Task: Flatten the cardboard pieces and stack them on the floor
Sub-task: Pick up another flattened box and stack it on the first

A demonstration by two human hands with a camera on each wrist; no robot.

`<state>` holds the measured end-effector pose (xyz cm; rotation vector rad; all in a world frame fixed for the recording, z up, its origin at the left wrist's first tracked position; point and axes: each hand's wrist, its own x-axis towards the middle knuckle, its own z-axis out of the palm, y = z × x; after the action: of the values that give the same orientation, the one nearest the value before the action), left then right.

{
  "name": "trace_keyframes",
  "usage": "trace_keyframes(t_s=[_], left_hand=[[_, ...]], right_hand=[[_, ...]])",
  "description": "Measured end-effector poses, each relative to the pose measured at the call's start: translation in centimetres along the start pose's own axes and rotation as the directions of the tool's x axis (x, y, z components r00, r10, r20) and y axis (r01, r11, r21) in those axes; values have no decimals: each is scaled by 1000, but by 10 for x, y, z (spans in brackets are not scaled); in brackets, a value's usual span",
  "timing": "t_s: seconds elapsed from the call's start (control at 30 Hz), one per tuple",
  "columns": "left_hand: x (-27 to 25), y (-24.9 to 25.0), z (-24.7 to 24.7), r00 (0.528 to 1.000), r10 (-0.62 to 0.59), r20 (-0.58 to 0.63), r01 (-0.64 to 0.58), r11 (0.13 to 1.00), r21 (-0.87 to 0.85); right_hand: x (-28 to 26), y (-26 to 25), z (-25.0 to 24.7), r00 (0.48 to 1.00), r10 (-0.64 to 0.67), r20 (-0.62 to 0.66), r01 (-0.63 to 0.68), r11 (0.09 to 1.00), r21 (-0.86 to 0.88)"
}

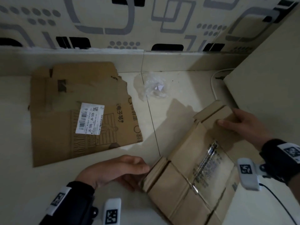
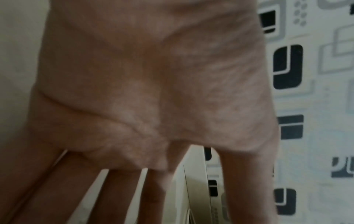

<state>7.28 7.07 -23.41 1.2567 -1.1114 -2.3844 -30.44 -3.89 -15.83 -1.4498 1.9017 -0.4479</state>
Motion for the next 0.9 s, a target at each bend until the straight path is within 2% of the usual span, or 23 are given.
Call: trace_keyframes(t_s=[0.17, 0.27, 0.47, 0.57, 0.7, 0.8, 0.9], left_hand=[[-4, -21, -10, 995, 100, 16, -91, 955, -281], [-6, -21, -11, 983, 174, -53, -181, 917, -355], [10, -12, -7, 926, 222, -305, -319, 893, -318], [9, -2, -5, 919, 235, -315, -323, 910, -262], [-2, 0, 2, 957, 210, -201, -253, 942, -222], [-13, 5, -3, 908, 310, -283, -367, 913, -179], [-35, 11, -22, 835, 352, -423, -466, 862, -201]], right_hand=[[3, 17, 3, 986, 100, -131, -84, 990, 117], [2, 16, 3, 969, 124, -211, -82, 976, 199], [3, 19, 0, 942, 199, -269, -98, 932, 348], [2, 18, -2, 934, 245, -260, -106, 885, 453], [5, 15, -2, 930, 291, -224, -116, 812, 572], [10, 5, 6, 935, 259, -242, -65, 796, 601], [9, -27, 20, 979, 158, -128, -29, 732, 681]])
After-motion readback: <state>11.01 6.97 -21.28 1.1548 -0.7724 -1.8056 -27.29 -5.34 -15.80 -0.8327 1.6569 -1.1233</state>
